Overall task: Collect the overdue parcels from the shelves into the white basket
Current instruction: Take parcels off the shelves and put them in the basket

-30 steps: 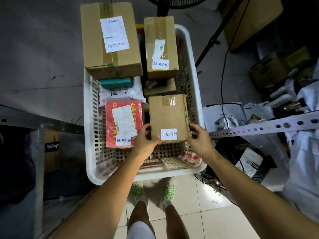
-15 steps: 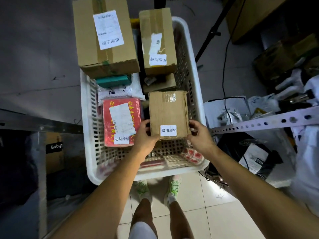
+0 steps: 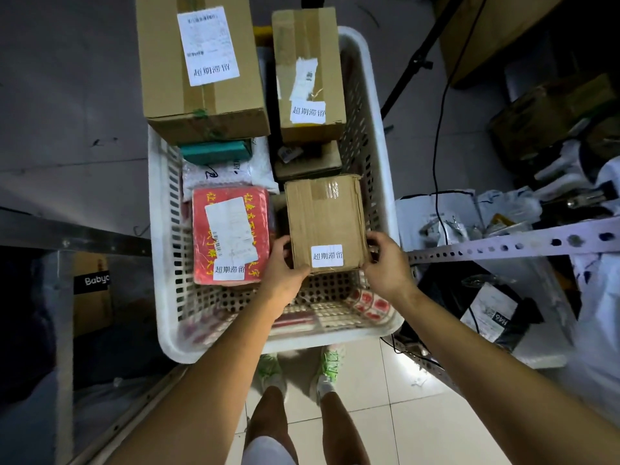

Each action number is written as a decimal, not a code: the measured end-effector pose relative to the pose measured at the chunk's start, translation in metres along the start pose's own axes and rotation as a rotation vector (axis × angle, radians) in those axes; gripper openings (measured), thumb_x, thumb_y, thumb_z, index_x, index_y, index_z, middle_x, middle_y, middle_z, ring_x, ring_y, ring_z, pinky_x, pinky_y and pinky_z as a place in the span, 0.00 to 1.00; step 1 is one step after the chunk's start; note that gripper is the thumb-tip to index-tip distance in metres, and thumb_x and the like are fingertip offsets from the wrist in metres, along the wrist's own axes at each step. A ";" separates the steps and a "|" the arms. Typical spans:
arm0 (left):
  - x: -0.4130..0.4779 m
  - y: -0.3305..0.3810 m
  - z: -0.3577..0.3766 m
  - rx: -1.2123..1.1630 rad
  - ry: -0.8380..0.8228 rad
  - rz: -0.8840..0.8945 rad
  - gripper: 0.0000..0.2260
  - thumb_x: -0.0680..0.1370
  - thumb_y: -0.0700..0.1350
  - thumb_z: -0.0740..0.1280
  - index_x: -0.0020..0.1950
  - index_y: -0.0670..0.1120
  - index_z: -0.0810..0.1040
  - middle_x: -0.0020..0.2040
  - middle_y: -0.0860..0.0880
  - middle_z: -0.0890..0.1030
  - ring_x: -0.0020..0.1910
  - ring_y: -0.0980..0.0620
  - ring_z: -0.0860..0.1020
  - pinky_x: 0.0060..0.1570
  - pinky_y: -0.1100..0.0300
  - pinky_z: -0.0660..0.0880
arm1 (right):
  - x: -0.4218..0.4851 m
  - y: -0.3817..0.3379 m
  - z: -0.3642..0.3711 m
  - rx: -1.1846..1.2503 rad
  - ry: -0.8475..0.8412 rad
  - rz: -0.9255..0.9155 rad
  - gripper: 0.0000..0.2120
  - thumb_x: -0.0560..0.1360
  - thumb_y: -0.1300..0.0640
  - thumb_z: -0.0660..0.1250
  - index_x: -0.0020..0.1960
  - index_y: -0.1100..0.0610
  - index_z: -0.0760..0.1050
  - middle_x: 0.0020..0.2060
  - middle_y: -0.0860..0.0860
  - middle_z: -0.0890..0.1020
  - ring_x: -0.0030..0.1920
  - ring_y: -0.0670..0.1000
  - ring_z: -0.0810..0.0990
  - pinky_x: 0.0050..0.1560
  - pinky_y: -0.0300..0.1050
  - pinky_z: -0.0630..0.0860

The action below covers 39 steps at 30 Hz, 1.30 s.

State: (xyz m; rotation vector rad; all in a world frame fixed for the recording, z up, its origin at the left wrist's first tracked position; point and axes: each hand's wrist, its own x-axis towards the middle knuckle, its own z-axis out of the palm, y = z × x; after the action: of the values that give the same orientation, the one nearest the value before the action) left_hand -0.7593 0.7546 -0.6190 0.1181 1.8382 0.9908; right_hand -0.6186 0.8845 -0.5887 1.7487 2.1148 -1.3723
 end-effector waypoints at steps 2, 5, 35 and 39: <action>0.005 -0.002 0.002 -0.015 0.003 -0.006 0.34 0.74 0.34 0.73 0.76 0.51 0.63 0.71 0.45 0.72 0.65 0.46 0.75 0.63 0.51 0.75 | 0.005 -0.001 0.008 -0.041 0.020 0.010 0.26 0.75 0.67 0.68 0.71 0.55 0.69 0.65 0.53 0.77 0.64 0.53 0.76 0.66 0.51 0.74; 0.013 0.000 0.003 0.054 0.022 0.004 0.34 0.74 0.34 0.73 0.76 0.50 0.64 0.70 0.46 0.74 0.65 0.46 0.76 0.65 0.49 0.75 | 0.011 -0.002 0.017 -0.047 0.030 0.039 0.25 0.75 0.67 0.67 0.70 0.55 0.69 0.64 0.54 0.77 0.63 0.55 0.77 0.65 0.54 0.75; -0.072 0.116 -0.061 0.810 -0.025 0.193 0.21 0.78 0.42 0.67 0.71 0.48 0.72 0.62 0.46 0.79 0.58 0.43 0.79 0.55 0.54 0.77 | -0.036 -0.122 -0.092 -0.505 -0.252 -0.149 0.22 0.77 0.51 0.67 0.69 0.54 0.71 0.64 0.55 0.77 0.62 0.57 0.76 0.59 0.48 0.73; -0.112 0.139 -0.086 0.880 0.066 0.226 0.16 0.80 0.45 0.66 0.68 0.48 0.75 0.61 0.46 0.80 0.57 0.44 0.78 0.49 0.57 0.72 | -0.061 -0.156 -0.105 -0.616 -0.270 -0.275 0.23 0.78 0.49 0.65 0.72 0.53 0.69 0.64 0.54 0.77 0.62 0.57 0.76 0.54 0.46 0.72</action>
State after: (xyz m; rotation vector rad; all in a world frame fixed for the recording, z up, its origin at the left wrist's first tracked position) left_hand -0.8199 0.7421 -0.4305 0.8426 2.2363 0.2606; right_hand -0.6770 0.9149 -0.4024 1.0128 2.3313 -0.7957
